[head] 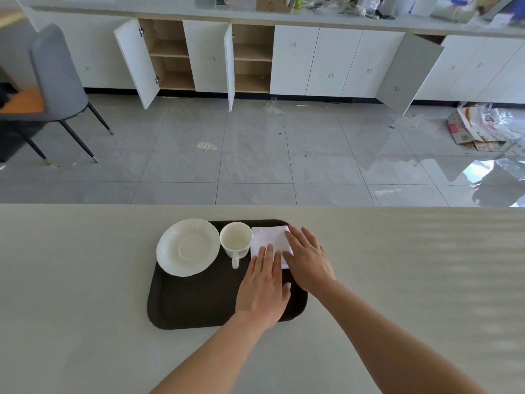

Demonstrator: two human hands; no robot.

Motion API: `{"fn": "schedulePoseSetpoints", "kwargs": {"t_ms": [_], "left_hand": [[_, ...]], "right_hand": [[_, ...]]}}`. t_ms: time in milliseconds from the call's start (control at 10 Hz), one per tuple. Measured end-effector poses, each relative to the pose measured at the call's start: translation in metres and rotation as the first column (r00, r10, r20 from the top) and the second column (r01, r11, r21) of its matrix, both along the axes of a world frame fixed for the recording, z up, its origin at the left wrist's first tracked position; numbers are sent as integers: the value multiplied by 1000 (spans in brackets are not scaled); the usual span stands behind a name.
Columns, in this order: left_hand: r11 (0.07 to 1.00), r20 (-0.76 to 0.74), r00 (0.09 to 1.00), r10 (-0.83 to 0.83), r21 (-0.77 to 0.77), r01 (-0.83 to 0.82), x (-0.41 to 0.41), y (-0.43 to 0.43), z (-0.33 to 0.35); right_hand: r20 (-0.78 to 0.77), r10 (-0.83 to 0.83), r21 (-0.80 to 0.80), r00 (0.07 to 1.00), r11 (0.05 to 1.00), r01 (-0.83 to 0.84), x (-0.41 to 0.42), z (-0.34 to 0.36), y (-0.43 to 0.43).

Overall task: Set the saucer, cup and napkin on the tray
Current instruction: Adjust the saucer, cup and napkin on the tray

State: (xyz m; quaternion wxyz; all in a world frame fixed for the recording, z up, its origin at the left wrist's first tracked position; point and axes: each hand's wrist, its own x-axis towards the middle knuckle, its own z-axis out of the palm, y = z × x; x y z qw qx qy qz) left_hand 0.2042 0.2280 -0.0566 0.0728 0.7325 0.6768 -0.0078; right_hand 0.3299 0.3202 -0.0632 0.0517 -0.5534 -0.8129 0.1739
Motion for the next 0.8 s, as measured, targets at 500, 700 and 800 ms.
{"fn": "schedulePoseSetpoints", "kwargs": {"t_ms": [500,700,800], "left_hand": [[975,-112,984,137,193,-114,-73,-69,65],[952,-124,975,187,269,-148,-98,-77,98],[928,-121,965,231,327,-181,-112,-80,118]], "right_hand": [[-53,90,167,995,983,-80,-26,91,-51],[-42,115,228,992,968,-103,-35,125,-64],[-61,134,289,989,951,-111,-42,146,-68]]}}
